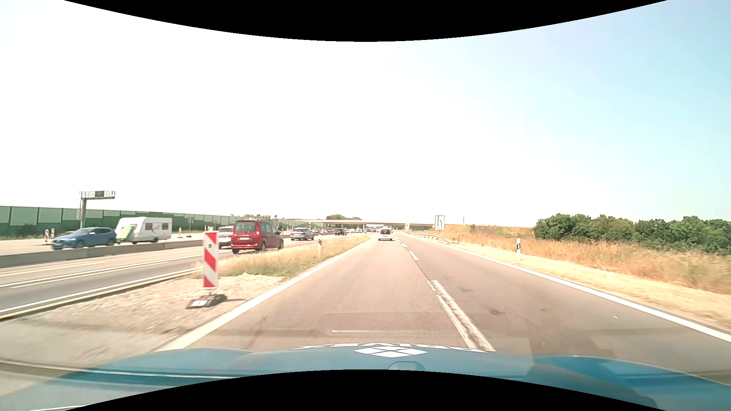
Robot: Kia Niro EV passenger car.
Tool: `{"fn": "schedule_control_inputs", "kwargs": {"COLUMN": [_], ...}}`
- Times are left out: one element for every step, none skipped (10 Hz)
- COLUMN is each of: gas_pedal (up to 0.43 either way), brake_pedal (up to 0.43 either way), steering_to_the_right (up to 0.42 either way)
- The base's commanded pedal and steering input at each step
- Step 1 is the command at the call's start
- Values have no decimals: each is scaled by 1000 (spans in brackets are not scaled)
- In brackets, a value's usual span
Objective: Follow the waypoints while adhering to traffic rules and regulations
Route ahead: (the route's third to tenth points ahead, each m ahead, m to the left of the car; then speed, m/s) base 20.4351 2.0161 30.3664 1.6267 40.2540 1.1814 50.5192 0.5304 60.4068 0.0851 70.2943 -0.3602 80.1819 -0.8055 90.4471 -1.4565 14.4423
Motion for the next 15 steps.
{"fn": "schedule_control_inputs", "kwargs": {"gas_pedal": [130, 130, 98, 98, 98, 98, 98, 98, 98, 98, 98, 98, 87, 87, 87], "brake_pedal": [0, 0, 0, 0, 0, 0, 0, 0, 0, 0, 0, 0, 0, 0, 0], "steering_to_the_right": [9, 8, 8, 7, 6, 6, 6, 5, 4, 4, 4, 4, 4, 4, 4]}}
